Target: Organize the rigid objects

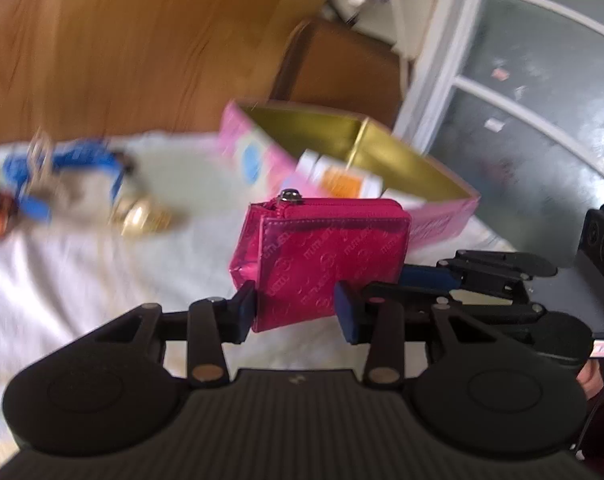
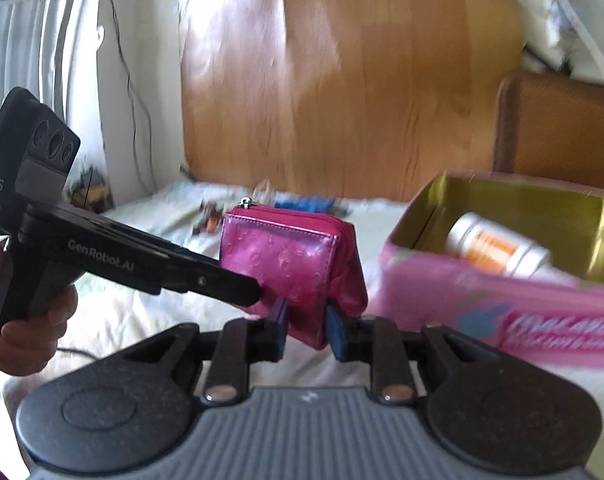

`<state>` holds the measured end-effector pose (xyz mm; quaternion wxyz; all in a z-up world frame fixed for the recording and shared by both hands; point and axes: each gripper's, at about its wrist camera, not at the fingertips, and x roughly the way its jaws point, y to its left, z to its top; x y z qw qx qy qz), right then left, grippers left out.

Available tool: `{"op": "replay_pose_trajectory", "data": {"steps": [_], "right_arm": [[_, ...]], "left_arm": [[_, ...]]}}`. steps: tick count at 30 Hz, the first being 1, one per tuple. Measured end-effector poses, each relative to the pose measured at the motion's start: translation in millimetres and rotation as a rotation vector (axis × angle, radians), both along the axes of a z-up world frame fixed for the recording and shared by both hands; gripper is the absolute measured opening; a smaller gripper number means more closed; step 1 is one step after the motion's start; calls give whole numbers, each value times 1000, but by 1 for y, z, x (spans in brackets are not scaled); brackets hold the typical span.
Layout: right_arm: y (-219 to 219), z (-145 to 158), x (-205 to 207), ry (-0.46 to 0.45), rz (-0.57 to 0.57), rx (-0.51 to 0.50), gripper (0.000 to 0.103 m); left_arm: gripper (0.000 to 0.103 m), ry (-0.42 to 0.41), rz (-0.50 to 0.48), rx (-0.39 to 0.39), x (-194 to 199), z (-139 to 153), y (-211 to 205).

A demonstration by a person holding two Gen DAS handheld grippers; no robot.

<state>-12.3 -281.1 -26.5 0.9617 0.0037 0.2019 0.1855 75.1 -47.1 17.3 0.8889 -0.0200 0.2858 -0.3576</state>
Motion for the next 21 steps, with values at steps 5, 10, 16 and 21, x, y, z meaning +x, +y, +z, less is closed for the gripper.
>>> {"op": "replay_pose_trajectory", "data": {"steps": [5,10,16,21], "right_arm": [[-26,25,-14,-125,-102,-13,21],[-66,32,-3,-151,-238,-34,21],[-129,22,22,-116,-386,5,21],[-166,16,49,-61,-467,23,22]], "left_arm": [[44,-110,-55,20,6,32,-40],[44,-130,-113,58,36,44,-100],[45,-106,-175,133,73,43,-186],[47,-76,-177,209,96,33,-240]]}}
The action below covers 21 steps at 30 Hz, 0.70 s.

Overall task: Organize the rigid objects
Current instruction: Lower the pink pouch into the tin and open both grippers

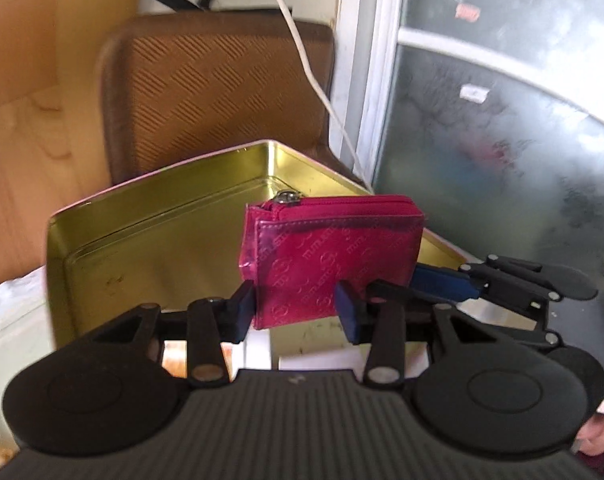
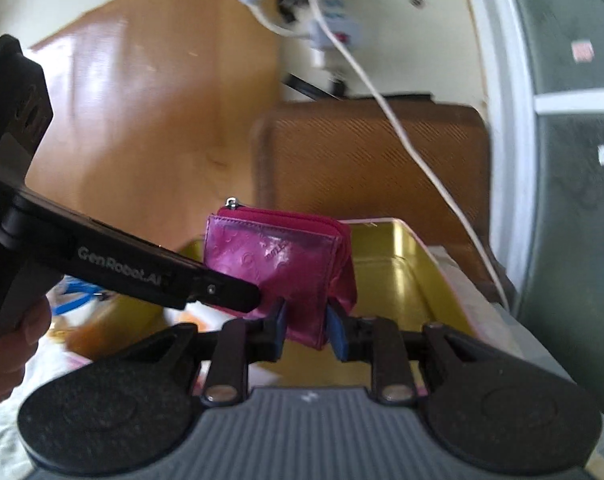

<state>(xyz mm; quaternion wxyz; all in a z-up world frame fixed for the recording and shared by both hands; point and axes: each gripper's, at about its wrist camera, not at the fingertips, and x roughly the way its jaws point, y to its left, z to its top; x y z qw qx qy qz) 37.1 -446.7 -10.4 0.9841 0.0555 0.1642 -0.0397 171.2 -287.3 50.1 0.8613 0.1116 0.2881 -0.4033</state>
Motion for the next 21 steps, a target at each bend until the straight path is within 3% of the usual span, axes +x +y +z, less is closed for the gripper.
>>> {"op": "replay_pose_trajectory", "data": {"steps": [4,5,8,21], "right_arm": [[-6,-3,26,41,-32,-27,22],[-4,-3,34,52,-42,-42,27],[1,-9,46,34,-89,-101,29],[0,9,-1,-97,-102,-11,32]], "left_arm": [[49,-11,60,78,16,-11,-32],[50,-18,93,106,20,-15,-38],[50,-14,188,147,29,-19,-47],[51,-49,271,42,-22,5,-1]]}}
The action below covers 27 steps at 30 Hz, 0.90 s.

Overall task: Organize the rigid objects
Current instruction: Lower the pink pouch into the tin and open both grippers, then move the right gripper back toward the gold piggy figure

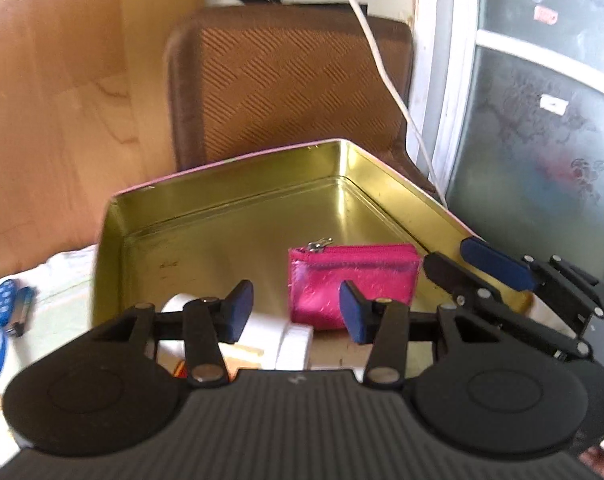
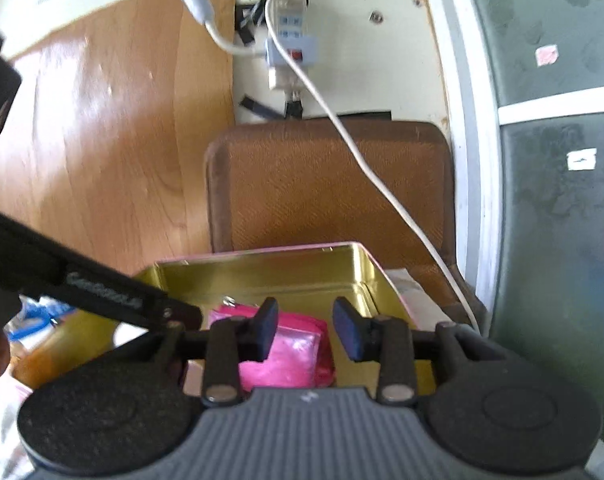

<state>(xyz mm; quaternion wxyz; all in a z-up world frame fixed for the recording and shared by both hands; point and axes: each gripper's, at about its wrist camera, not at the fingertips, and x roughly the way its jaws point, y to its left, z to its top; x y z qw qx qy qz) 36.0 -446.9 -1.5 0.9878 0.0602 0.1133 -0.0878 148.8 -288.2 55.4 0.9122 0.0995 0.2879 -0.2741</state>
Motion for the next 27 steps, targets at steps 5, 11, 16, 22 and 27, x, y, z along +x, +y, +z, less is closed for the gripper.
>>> {"op": "replay_pose_trajectory", "data": {"steps": [5,11,16,22,27], "right_arm": [[6,-2,-31,-31,5,68,32],[32,-4,-60,-40,8,152,34],[54,-8,-75,-24,30,206,36],[82,-13,-77,34,81,215,37],[108,-17,-72,74,123,182,39]], "left_arm": [[52,15,29,-6,-21,1,28],[52,15,65,22,-41,-10,62],[57,3,102,20,-55,-15,94],[57,-2,142,25,-65,-27,125],[57,-1,188,28,-64,-38,151]]}}
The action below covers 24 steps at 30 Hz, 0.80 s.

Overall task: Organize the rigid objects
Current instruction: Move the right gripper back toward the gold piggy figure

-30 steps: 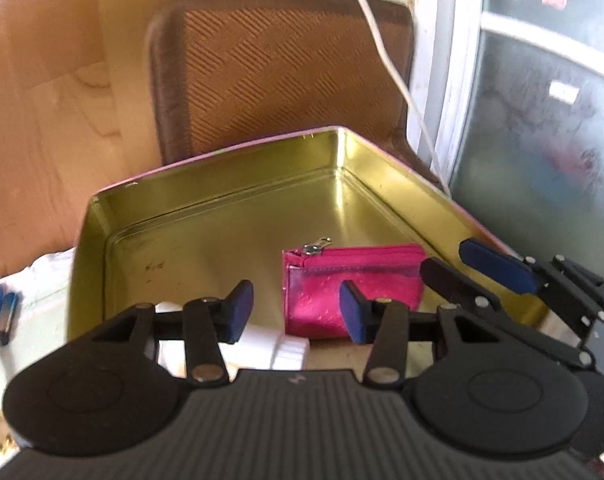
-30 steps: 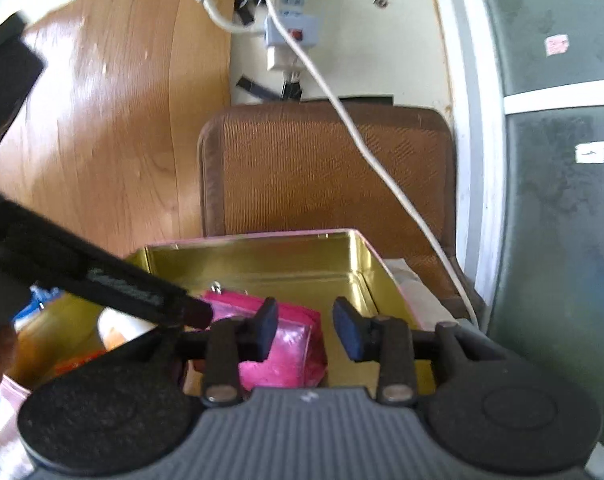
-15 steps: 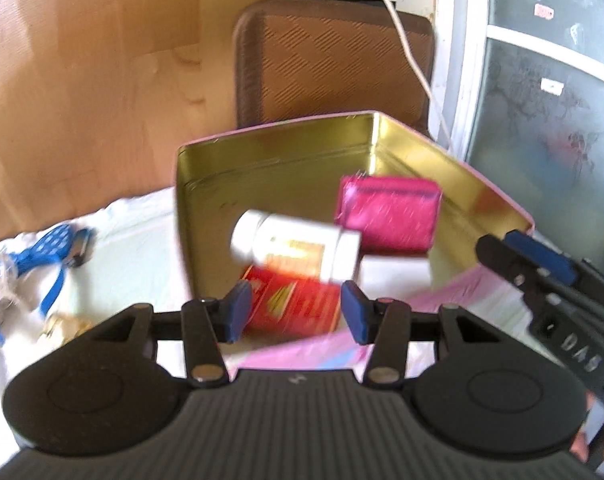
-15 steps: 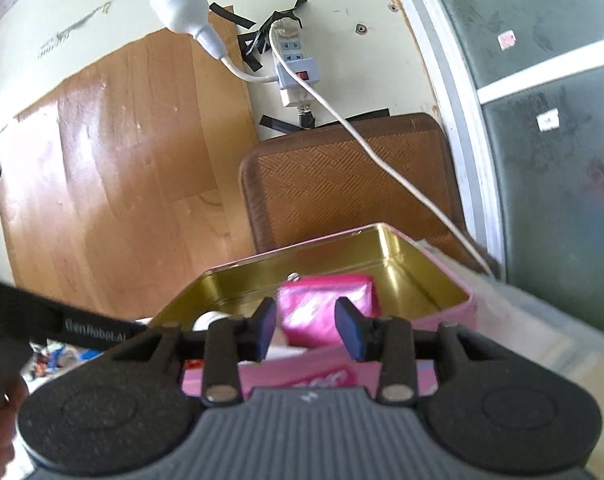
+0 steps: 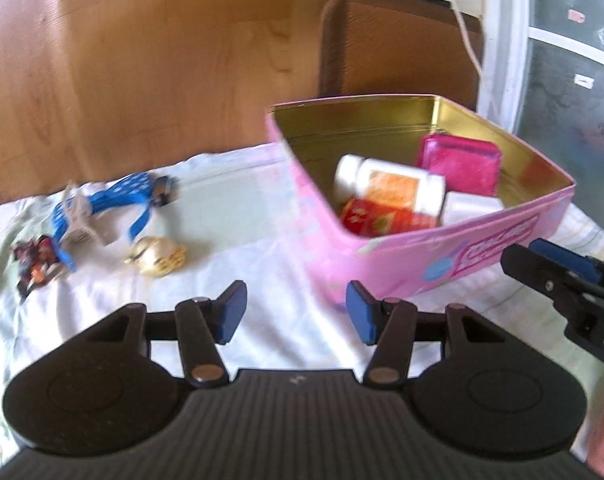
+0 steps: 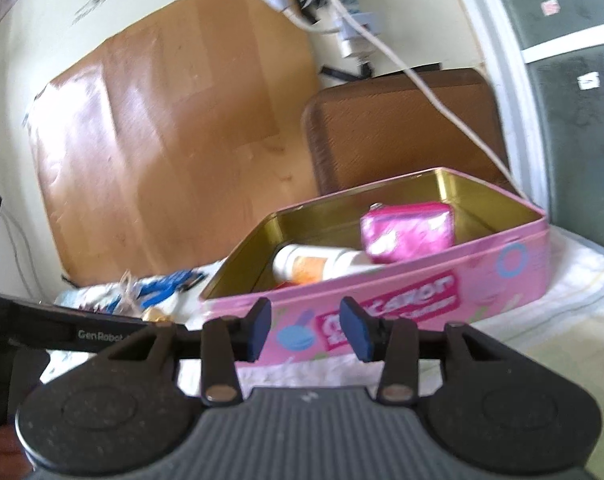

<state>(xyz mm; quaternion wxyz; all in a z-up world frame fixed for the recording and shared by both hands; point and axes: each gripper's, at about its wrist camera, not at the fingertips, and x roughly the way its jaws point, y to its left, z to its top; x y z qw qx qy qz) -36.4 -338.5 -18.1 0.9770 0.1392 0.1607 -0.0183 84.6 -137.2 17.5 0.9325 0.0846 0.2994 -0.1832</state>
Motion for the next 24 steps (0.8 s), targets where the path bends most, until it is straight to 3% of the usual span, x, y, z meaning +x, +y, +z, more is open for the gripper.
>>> {"op": "replay_pose_trajectory", "data": {"steps": [13,24], "right_arm": [[60,-8,19,71,116,-69,41],[100,-19,38,130,197,-134,46]], "left_arm": [[57,21,128,11,12,-28,69],[64,14,264,23,29,-45,132]]}}
